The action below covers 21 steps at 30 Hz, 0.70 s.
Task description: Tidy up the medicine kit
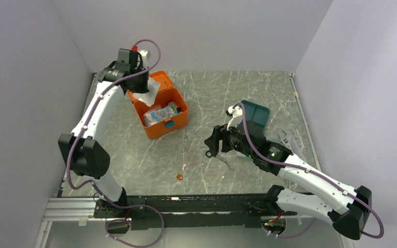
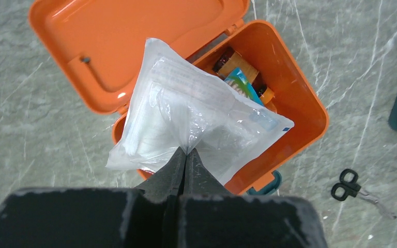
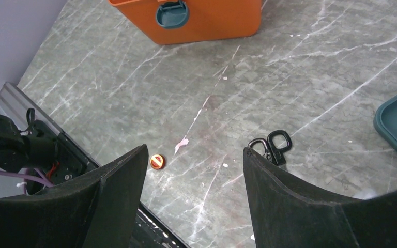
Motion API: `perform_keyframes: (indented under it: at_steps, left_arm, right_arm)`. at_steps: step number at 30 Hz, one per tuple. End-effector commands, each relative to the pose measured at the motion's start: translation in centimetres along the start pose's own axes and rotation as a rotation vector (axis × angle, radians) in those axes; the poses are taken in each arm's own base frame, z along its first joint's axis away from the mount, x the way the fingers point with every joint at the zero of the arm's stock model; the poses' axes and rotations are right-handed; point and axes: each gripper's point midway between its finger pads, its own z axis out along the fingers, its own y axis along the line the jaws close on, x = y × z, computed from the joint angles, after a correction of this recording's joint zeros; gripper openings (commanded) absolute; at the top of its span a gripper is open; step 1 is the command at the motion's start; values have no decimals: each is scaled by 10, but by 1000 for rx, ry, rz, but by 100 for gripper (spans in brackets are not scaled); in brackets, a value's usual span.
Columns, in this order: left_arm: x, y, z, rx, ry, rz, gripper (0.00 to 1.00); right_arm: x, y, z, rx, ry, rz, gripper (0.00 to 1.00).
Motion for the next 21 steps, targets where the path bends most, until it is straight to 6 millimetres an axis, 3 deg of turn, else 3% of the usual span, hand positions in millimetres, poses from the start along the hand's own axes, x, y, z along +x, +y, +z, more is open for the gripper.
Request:
perform_keyframes:
  at_steps: [1, 12, 21]
  left_arm:
    - [-15, -24, 10, 52, -27, 144, 0]
    - [19, -90, 51, 135, 80, 430, 0]
    - [38, -90, 85, 77, 155, 518, 0]
  right_arm:
    - [-2, 0, -5, 7, -11, 10, 70]
    - [12, -11, -12, 47, 21, 10, 70]
    - [15, -14, -16, 55, 26, 26, 70]
